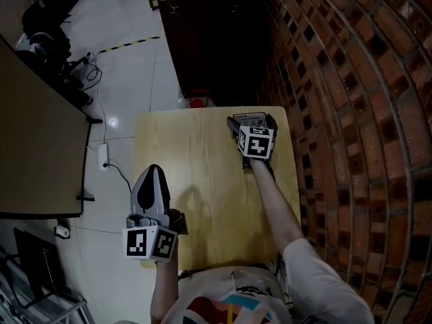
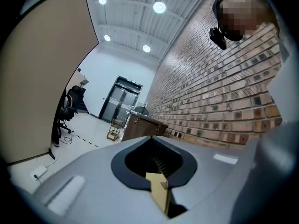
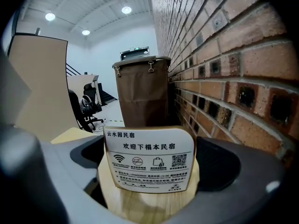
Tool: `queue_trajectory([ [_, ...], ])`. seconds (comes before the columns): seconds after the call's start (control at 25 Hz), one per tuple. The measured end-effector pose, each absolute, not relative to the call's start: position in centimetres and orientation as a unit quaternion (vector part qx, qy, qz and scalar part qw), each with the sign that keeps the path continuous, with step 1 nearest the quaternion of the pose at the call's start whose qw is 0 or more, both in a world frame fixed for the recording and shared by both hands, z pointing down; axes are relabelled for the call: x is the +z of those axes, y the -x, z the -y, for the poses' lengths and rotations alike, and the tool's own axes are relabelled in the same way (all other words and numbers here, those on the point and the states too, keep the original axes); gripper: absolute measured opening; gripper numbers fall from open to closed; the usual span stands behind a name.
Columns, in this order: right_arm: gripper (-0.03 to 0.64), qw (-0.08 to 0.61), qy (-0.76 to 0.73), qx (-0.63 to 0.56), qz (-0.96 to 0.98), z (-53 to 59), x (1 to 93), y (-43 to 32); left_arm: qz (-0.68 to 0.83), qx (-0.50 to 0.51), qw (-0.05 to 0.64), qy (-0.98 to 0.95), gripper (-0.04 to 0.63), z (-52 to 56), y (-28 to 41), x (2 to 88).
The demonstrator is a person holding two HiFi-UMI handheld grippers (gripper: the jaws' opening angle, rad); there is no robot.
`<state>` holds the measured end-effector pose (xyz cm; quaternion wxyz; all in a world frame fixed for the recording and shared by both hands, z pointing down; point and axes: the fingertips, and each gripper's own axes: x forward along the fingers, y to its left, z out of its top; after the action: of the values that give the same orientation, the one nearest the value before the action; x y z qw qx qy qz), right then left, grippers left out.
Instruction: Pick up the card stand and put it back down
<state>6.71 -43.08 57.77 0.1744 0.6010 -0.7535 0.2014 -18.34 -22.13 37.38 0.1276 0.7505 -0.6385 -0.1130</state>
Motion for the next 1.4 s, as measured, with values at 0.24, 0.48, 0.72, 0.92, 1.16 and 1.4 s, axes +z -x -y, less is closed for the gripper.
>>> queue_trajectory([
  [0.24,0.575,0.175,-0.606,0.19,0.752,43.1,57.8,-6.8,0.638,-0.115,0.127,-0.751,0.006,22.0,18.4,37.3],
  [0.48,0.575,0.166,-0.605,0.198,0.753,42.5,57.4,-6.9,0.644,-0.121,0.129,-0.744,0.006,21.7,19.0,37.2],
  [0.72,0.575,0.109,-0.607,0.15,0.773,40.6,52.0,-6.7,0.649,-0.099,0.091,-0.748,0.006,21.2,19.0,36.1],
  [0.92,0.575,0.027,-0.6,0.094,0.794,35.9,43.8,-6.6,0.644,-0.096,0.057,-0.757,0.006,20.7,18.0,34.5],
  [1.16,0.575,-0.037,-0.59,0.055,0.805,28.2,36.2,-7.2,0.643,-0.102,0.036,-0.758,0.006,19.3,17.3,33.1],
  [1.4,0.574,-0.072,-0.57,0.026,0.818,21.6,31.8,-7.3,0.629,-0.117,0.015,-0.768,0.006,18.0,15.4,31.3],
])
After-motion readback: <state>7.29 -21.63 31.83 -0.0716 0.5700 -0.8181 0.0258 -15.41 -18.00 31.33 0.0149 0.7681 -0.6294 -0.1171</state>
